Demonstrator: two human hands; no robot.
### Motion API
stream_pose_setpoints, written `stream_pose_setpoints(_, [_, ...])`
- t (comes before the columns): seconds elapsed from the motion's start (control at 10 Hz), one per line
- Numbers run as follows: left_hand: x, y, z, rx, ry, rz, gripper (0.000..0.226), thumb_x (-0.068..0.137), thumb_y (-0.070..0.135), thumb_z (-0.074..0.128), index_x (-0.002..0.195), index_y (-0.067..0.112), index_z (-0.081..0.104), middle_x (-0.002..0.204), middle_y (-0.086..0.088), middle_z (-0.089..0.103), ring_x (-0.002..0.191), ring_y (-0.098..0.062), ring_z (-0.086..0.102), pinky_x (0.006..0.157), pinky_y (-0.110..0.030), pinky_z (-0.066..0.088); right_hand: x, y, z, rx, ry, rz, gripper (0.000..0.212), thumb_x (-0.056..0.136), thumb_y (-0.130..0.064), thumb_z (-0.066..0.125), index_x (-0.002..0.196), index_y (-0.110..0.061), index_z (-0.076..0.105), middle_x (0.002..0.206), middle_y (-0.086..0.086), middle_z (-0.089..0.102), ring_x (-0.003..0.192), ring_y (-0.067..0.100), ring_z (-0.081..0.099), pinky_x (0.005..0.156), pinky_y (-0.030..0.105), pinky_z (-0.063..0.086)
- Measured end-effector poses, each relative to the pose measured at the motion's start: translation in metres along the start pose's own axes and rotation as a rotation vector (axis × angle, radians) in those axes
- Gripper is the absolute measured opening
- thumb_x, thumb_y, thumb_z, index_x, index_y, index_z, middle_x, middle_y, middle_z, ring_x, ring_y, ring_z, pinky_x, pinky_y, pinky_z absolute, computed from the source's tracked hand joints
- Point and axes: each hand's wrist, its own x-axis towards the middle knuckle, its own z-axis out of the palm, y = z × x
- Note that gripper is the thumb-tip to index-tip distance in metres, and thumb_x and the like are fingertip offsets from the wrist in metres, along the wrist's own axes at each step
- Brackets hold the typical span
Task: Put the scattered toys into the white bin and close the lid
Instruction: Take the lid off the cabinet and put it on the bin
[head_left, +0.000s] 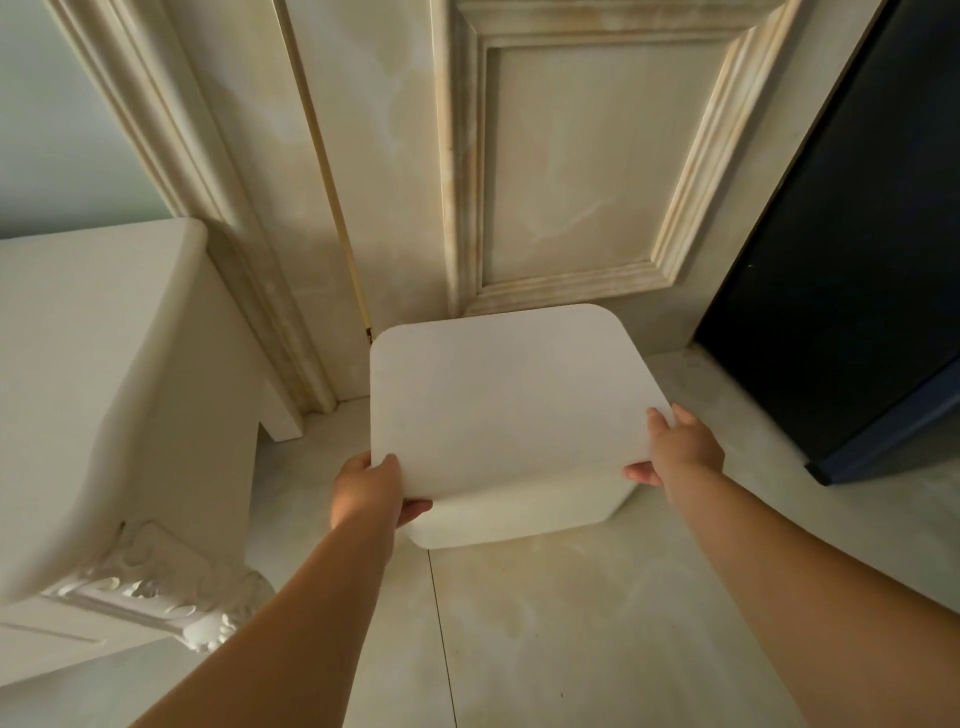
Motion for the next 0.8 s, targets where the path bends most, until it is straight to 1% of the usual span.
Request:
stream_pose_setpoints(0.1, [0.005, 0.001, 0.005, -0.003, 0.014, 0.03, 0.032, 0.095, 0.021, 0.049, 0.126, 0.018, 0.052, 0.115, -0.009, 0.063, 0.057, -0.03, 0.071, 0.07, -0.04, 0.061, 0.007, -0.005, 0.003, -0.009, 0.02, -0.027, 0.048, 0.096, -0.041, 0.05, 0.142, -0.03, 0.041, 0.147, 0.001, 0.043, 0.051, 0.027, 0.068, 0.061, 0.031, 0.059])
stream_pose_setpoints(0.2, [0.007, 0.003, 0.007, 0.001, 0.017, 0.036, 0.03, 0.094, 0.022, 0.048, 0.124, 0.018, 0.051, 0.115, -0.009, 0.062, 0.054, -0.029, 0.071, 0.072, -0.042, 0.061, 0.012, -0.008, 0.006, -0.017, 0.036, -0.042, 0.049, 0.096, -0.042, 0.049, 0.142, -0.027, 0.042, 0.142, 0.003, 0.048, 0.05, 0.026, 0.067, 0.061, 0.031, 0.058])
stream_pose_setpoints(0.3, [0.011, 0.004, 0.01, 0.022, 0.01, 0.04, 0.022, 0.094, 0.024, 0.048, 0.116, 0.018, 0.049, 0.115, -0.008, 0.059, 0.052, -0.029, 0.071, 0.073, -0.044, 0.061, 0.02, -0.01, 0.01, -0.031, 0.05, -0.061, 0.046, 0.095, -0.045, 0.048, 0.135, -0.021, 0.048, 0.126, 0.007, 0.059, 0.049, 0.027, 0.067, 0.066, 0.036, 0.06])
stream_pose_setpoints(0.4, [0.013, 0.004, 0.012, 0.029, -0.001, 0.053, 0.018, 0.095, 0.023, 0.048, 0.112, 0.018, 0.047, 0.116, -0.008, 0.056, 0.052, -0.03, 0.071, 0.074, -0.044, 0.061, 0.027, -0.011, 0.012, -0.038, 0.056, -0.068, 0.044, 0.094, -0.047, 0.048, 0.125, -0.016, 0.054, 0.115, 0.009, 0.064, 0.044, 0.026, 0.066, 0.068, 0.039, 0.06])
stream_pose_setpoints(0.5, [0.017, 0.005, 0.014, 0.035, -0.018, 0.058, 0.017, 0.095, 0.021, 0.048, 0.111, 0.017, 0.045, 0.116, -0.008, 0.055, 0.054, -0.032, 0.071, 0.069, -0.042, 0.061, 0.033, -0.009, 0.016, -0.038, 0.065, -0.08, 0.043, 0.094, -0.047, 0.048, 0.118, -0.012, 0.056, 0.108, 0.01, 0.064, 0.046, 0.027, 0.066, 0.067, 0.042, 0.06])
stream_pose_setpoints(0.6, [0.018, 0.006, 0.013, 0.03, -0.028, 0.054, 0.019, 0.095, 0.021, 0.048, 0.113, 0.016, 0.045, 0.117, -0.01, 0.055, 0.058, -0.033, 0.071, 0.061, -0.037, 0.061, 0.032, -0.009, 0.015, -0.032, 0.058, -0.066, 0.043, 0.094, -0.05, 0.047, 0.113, -0.012, 0.055, 0.109, 0.012, 0.064, 0.05, 0.029, 0.067, 0.07, 0.044, 0.06])
stream_pose_setpoints(0.7, [0.006, 0.01, 0.01, 0.013, -0.067, 0.012, 0.032, 0.097, 0.024, 0.048, 0.127, 0.015, 0.042, 0.108, -0.01, 0.058, 0.062, -0.032, 0.071, 0.055, -0.034, 0.06, 0.026, -0.01, 0.012, 0.083, -0.003, 0.076, 0.055, 0.094, -0.057, 0.04, 0.123, -0.011, 0.048, 0.12, 0.013, 0.059, 0.062, 0.032, 0.069, 0.073, 0.042, 0.06])
stream_pose_setpoints(0.8, [-0.001, 0.007, 0.009, 0.052, -0.088, -0.024, 0.05, 0.099, 0.035, 0.046, 0.143, 0.018, 0.031, 0.104, -0.003, 0.054, 0.073, -0.033, 0.072, 0.061, -0.038, 0.061, 0.015, -0.005, 0.013, 0.154, -0.128, 0.191, 0.067, 0.094, -0.062, 0.034, 0.139, -0.013, 0.038, 0.131, 0.015, 0.051, 0.077, 0.036, 0.069, 0.072, 0.042, 0.059])
